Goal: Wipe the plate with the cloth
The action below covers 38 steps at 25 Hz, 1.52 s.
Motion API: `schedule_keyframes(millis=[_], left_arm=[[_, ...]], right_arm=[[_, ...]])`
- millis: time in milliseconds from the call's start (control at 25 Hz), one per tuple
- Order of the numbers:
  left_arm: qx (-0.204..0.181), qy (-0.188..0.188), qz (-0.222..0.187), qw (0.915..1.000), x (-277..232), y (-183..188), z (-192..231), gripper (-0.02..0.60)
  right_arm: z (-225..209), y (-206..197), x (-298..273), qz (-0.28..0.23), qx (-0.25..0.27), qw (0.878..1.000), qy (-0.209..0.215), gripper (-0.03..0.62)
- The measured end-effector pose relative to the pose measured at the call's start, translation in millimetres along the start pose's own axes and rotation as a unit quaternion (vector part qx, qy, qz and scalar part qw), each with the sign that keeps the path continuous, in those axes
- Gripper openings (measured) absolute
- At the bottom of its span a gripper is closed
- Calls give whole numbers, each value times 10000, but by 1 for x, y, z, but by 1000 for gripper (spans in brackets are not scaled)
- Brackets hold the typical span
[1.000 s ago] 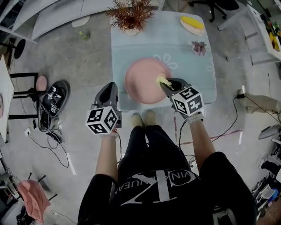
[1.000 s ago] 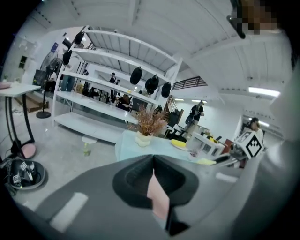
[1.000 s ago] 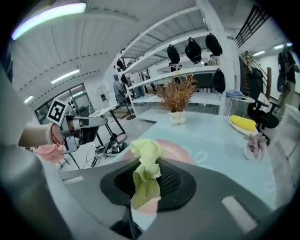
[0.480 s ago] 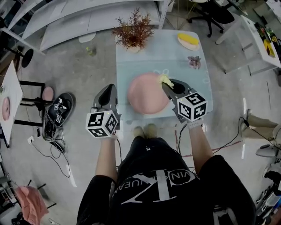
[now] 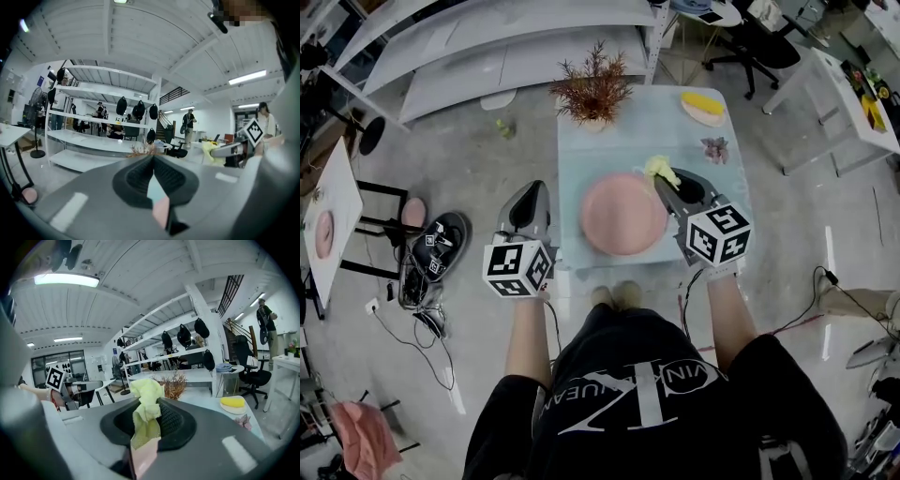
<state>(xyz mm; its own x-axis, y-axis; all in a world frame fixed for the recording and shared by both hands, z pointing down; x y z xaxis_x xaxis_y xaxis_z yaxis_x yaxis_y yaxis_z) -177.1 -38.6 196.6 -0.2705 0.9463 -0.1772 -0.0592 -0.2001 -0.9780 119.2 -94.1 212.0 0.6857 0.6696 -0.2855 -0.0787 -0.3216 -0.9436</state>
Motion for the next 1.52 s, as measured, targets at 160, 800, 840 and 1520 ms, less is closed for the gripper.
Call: schedule_keyframes(millis=[160,800,840,1520], left_arm=[[-40,35,-132,9999,7,13,-2,0],[-275,506,-721,9957,40,47,-6,0],[-299,534,-751,9953,42,47,-5,0],[-339,757,-789,9934,49,41,5,0]], right_arm=[[2,11,7,-260,24,9996,-53,84],[-3,40,42,-797,311,9950,-513,84],[-3,40,44,-829,314,9946,-543,84],[-7,40,48,-961,491,9912,-771,86]])
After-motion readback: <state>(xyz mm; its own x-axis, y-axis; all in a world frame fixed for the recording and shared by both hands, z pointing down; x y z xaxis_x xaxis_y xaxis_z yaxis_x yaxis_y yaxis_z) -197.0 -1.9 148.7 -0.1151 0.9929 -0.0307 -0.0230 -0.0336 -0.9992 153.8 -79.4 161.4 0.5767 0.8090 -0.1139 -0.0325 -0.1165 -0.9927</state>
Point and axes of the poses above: the fingertips, and each gripper's own axes: x backward along the fingers, z to its left, y out of its top, the point moved 8 cm from there along x, backward along the fingers, and after that the axes turned 1 degree about x, right-handed, at the moved point
